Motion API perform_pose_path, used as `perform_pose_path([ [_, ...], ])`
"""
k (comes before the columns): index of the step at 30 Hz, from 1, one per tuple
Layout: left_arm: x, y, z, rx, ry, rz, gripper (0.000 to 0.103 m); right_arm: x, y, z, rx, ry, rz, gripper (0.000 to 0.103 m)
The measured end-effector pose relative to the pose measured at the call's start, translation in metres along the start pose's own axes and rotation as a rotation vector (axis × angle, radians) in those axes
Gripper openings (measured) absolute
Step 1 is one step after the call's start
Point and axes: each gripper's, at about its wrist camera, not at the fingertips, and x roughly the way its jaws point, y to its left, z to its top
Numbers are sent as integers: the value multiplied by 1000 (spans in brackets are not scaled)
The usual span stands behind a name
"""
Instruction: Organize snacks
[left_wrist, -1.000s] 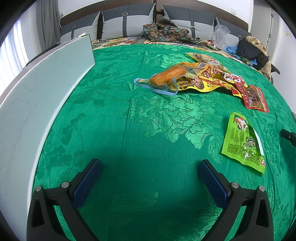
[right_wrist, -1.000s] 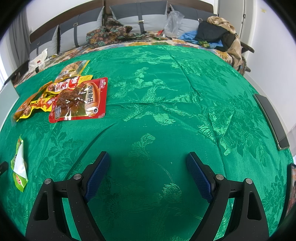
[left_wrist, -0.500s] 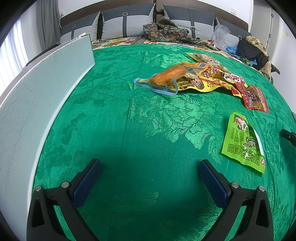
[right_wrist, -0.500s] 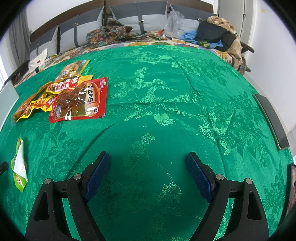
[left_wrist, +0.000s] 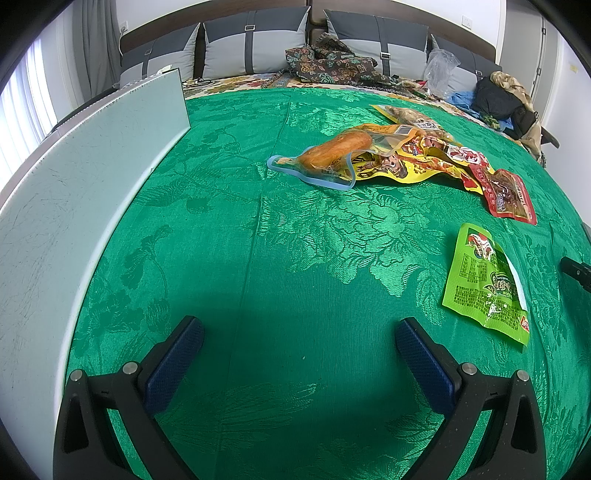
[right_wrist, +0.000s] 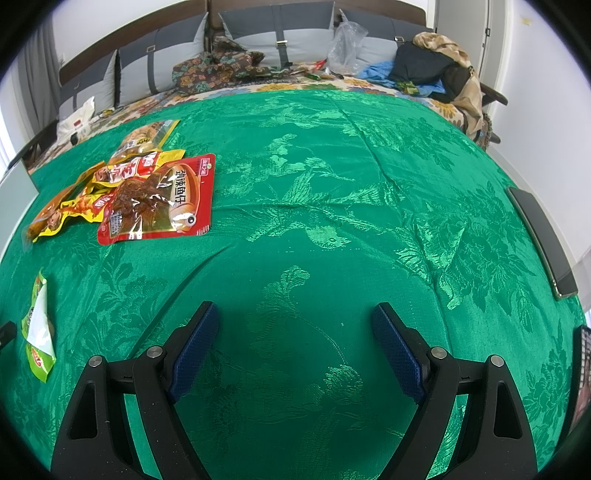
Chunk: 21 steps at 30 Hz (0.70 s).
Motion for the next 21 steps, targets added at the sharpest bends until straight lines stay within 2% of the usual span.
perform_pose_path([
  [21, 0, 0, 0, 1, 0, 0, 103, 0, 1, 0, 0, 0, -1, 88],
])
